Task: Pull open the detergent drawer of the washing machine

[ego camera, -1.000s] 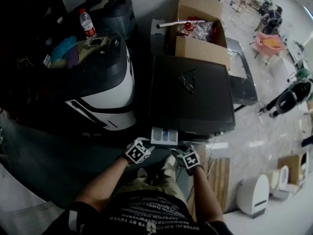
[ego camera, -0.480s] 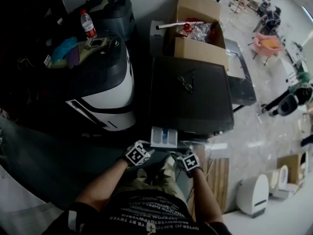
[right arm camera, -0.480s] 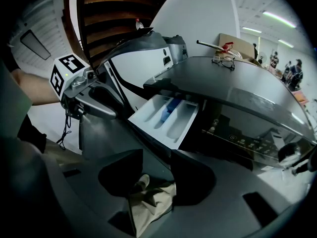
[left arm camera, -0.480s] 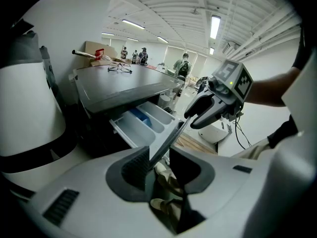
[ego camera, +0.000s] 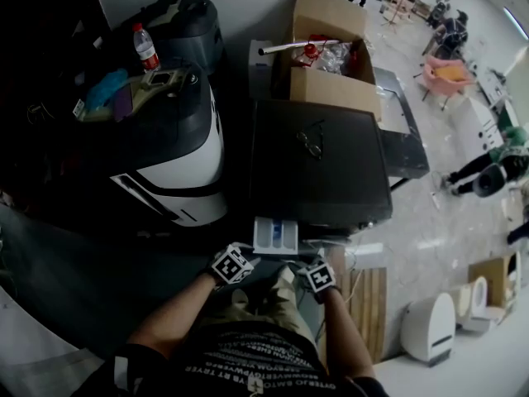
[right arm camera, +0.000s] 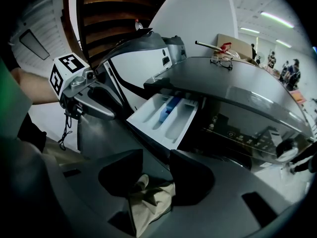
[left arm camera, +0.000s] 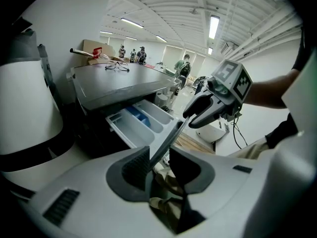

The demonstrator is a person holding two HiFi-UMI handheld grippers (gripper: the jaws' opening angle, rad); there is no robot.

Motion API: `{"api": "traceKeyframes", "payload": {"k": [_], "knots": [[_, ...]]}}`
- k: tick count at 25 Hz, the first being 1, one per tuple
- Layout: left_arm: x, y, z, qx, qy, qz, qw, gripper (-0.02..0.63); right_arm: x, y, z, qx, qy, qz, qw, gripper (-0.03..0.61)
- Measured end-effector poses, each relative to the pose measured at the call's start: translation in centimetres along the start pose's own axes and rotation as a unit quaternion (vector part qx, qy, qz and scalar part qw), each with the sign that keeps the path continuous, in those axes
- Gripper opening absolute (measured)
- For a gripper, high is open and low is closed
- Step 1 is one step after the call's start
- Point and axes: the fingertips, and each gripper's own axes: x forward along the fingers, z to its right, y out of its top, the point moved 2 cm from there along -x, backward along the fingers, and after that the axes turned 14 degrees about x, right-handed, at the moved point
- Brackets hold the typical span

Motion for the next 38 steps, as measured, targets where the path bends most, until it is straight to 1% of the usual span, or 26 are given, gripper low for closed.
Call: {"api": "traceKeyframes", "payload": {"k": [2,4,7,8,10,11,12,15,17,20,24,27,31,35,36,38], "knots": [[-0.2,-0.1,-0.2,-0.004,0.008,0.003,1.0,0.121,-0.5,0.2,0.0,-0.002,-0.007,0.012,1.0,0.158],[-0.4,-0.8,-0.4,-0.017,0.027,0.013,0.9994,0.118,-1.4,0.7,0.0,0.001,-0.014,0.038,0.999,0.158],[-1.6,-0.4,-0.9,-0.027,0.071,0.049,0.9959,0.112,-3.0,1.6,0.1,0.017,-0.031,0.086,0.996,0.156],[-2.2,0.0,-1.1,-0.025,0.087,0.062,0.9939,0.106,-3.7,2.2,0.2,0.02,-0.042,0.106,0.993,0.143],[-3.6,1.2,-1.5,-0.018,0.117,0.092,0.9888,0.077,-5.2,3.6,0.1,0.021,-0.063,0.158,0.985,0.034],[-4.3,1.8,-1.7,-0.015,0.129,0.107,0.9858,0.066,-5.9,4.2,-0.2,0.022,-0.067,0.183,0.981,0.017],[-5.1,2.4,-1.9,-0.013,0.14,0.12,0.9827,0.051,-6.5,4.7,-0.5,0.025,-0.067,0.204,0.976,0.006],[-7.5,4.2,-2.3,-0.009,0.169,0.158,0.9729,0.011,-8.1,6.3,-1.9,0.028,-0.059,0.246,0.967,0.003],[-8.9,5.1,-2.5,-0.009,0.181,0.177,0.9674,0.003,-9.3,7.4,-2.8,0.019,-0.059,0.27,0.961,0.002],[-11.0,6.2,-2.8,-0.012,0.206,0.194,0.9591,0.003,-11.7,8.9,-3.8,0.008,-0.066,0.304,0.95,0.002],[-14.2,7.7,-3.8,-0.009,0.243,0.215,0.9461,0.003,-14.4,10.7,-5.1,-0.004,-0.072,0.333,0.94,0.002],[-16.9,9.4,-3.8,0.0,0.251,0.235,0.9389,0.003,-16.3,11.9,-6.2,-0.012,-0.074,0.354,0.932,0.002],[-20.2,11.8,-3.4,0.022,0.262,0.263,0.9283,0.003,-18.7,13.2,-7.6,-0.023,-0.075,0.381,0.921,0.002],[-23.1,13.8,-3.7,0.057,0.291,0.303,0.9058,0.003,-20.6,14.4,-9.3,-0.043,-0.07,0.388,0.918,0.002],[-23.6,14.2,-3.6,0.063,0.293,0.308,0.9029,0.003,-21.0,14.6,-9.5,-0.046,-0.071,0.392,0.916,0.002],[-24.2,14.7,-3.3,0.072,0.291,0.313,0.9014,0.003,-21.5,14.9,-9.8,-0.048,-0.073,0.399,0.913,0.002]]}}
